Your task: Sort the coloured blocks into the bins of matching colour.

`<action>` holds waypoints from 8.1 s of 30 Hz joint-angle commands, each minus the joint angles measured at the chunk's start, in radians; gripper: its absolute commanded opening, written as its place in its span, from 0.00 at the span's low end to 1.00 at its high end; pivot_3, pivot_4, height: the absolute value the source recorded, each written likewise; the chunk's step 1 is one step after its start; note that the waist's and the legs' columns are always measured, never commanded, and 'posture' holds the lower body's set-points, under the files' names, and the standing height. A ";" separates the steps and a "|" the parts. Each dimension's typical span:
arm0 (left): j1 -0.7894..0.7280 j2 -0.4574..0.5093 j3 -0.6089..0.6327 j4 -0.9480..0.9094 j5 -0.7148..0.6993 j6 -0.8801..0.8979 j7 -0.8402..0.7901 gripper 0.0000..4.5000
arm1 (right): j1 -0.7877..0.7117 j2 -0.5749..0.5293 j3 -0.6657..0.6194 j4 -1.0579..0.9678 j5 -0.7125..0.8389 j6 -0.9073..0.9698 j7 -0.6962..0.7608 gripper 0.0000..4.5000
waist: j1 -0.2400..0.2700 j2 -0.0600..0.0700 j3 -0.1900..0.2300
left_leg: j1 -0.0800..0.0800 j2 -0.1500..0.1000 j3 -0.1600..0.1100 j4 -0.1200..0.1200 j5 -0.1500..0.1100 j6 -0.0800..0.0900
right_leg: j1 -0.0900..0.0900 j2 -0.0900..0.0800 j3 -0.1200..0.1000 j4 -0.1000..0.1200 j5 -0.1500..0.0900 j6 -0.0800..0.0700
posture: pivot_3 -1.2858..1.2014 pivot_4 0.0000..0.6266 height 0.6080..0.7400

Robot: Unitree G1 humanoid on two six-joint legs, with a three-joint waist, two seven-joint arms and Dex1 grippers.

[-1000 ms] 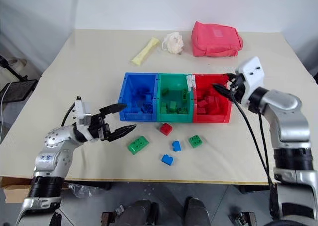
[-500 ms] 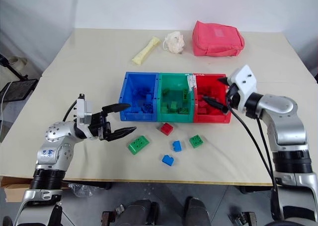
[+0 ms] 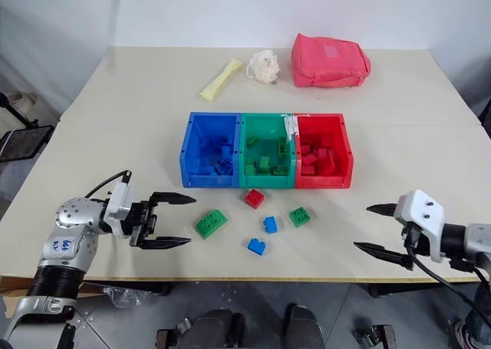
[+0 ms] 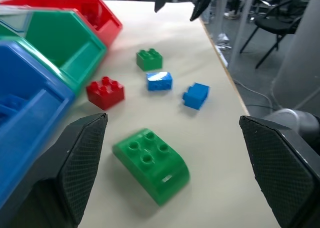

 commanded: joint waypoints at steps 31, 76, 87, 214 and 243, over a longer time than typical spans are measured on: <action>0.289 -0.016 0.114 -0.409 -0.118 0.091 0.212 1.00 | -0.544 0.238 0.518 0.294 -0.153 -0.090 -0.006 0.46 | -0.003 0.001 0.001 | -0.001 0.001 -0.004 0.001 -0.001 -0.002 | -0.002 0.001 0.000 0.003 -0.002 -0.003 | 0.52 0.24 1.00; 0.043 0.008 0.067 -0.051 -0.034 -0.031 0.065 1.00 | -0.303 0.013 0.208 0.072 -0.020 -0.038 0.074 0.99 | -0.008 0.000 0.001 | -0.005 0.003 0.007 0.001 -0.001 -0.002 | -0.012 0.004 -0.002 0.009 -0.002 -0.004 | 0.52 0.24 1.00; 0.026 0.003 0.064 -0.050 -0.035 -0.026 0.060 1.00 | -0.292 0.020 0.221 0.007 -0.009 0.004 0.016 0.99 | -0.001 0.000 0.001 | -0.004 0.004 0.009 0.001 -0.002 -0.002 | -0.012 0.003 -0.001 0.008 -0.002 -0.003 | 0.52 0.24 1.00; 0.316 -0.041 0.087 -0.418 -0.096 0.120 0.292 1.00 | -0.476 0.327 0.727 -0.191 -0.164 0.238 -0.211 0.15 | -0.002 -0.001 0.002 | -0.004 0.005 0.008 0.001 -0.004 -0.003 | -0.012 0.004 -0.001 0.008 -0.002 -0.005 | 0.52 0.24 1.00; 0.268 -0.149 0.154 -0.428 -0.084 0.075 0.514 1.00 | -1.033 0.728 0.631 0.424 -0.189 -0.085 -0.288 1.00 | -0.050 -0.001 0.002 | -0.003 0.002 0.002 0.001 -0.004 -0.003 | -0.015 0.004 -0.002 0.020 -0.002 -0.005 | 0.52 0.24 1.00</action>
